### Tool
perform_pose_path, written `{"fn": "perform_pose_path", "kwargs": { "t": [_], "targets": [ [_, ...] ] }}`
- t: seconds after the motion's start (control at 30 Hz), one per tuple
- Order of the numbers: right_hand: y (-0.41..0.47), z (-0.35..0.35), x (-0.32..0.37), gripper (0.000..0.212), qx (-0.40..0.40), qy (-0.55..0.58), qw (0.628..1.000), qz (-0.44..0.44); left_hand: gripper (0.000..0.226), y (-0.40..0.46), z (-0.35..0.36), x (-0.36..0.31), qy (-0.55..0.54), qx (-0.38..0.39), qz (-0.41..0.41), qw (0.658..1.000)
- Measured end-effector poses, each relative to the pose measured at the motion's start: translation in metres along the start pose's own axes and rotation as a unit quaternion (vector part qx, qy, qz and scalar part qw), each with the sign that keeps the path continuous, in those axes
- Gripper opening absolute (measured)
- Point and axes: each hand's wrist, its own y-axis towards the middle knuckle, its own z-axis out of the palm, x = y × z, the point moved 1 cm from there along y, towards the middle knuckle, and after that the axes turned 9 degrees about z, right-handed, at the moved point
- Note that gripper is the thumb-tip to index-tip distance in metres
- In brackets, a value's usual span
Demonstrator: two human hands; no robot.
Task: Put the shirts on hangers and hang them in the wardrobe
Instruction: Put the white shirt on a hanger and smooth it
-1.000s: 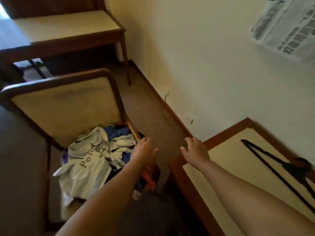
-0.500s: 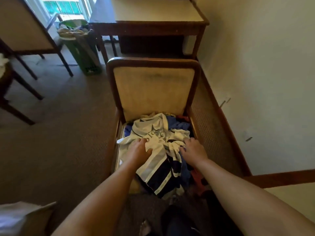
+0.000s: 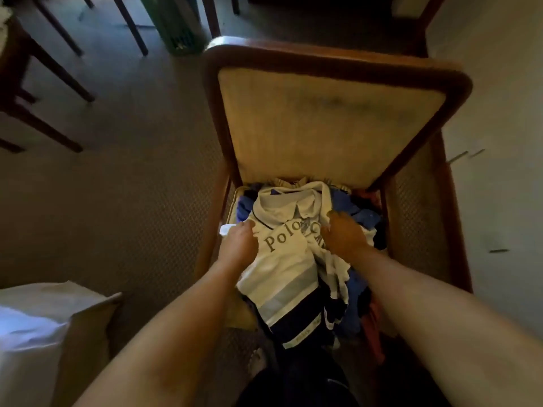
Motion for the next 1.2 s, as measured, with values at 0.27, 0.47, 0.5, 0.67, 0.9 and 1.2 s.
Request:
{"fn": "perform_pose_path", "kwargs": {
  "t": [0.27, 0.47, 0.5, 0.67, 0.9, 1.2],
  "targets": [
    [0.107, 0.029, 0.002, 0.051, 0.033, -0.059, 0.997, 0.036, 0.039, 0.098, 0.048, 0.035, 0.008, 0.052, -0.08, 0.995],
    [0.133, 0.051, 0.019, 0.079, 0.03, -0.038, 0.996, 0.073, 0.058, 0.13, 0.063, 0.037, -0.063, 0.04, -0.124, 0.989],
    [0.135, 0.052, 0.021, 0.084, 0.039, 0.0, 0.994, 0.102, 0.049, 0.13, 0.063, 0.035, -0.053, 0.043, -0.121, 0.99],
    [0.143, 0.054, 0.028, 0.044, 0.054, -0.001, 0.996, 0.077, 0.018, 0.11, 0.054, 0.017, -0.114, 0.001, -0.067, 0.991],
    [0.095, 0.04, 0.01, 0.023, -0.012, 0.182, 0.982, 0.04, 0.008, 0.048, 0.01, -0.034, -0.204, -0.052, 0.01, 0.978],
    [0.064, 0.013, 0.006, 0.017, 0.104, 0.23, 0.965, 0.073, 0.015, -0.01, -0.04, -0.057, -0.241, -0.05, 0.107, 0.963]
  ]
}}
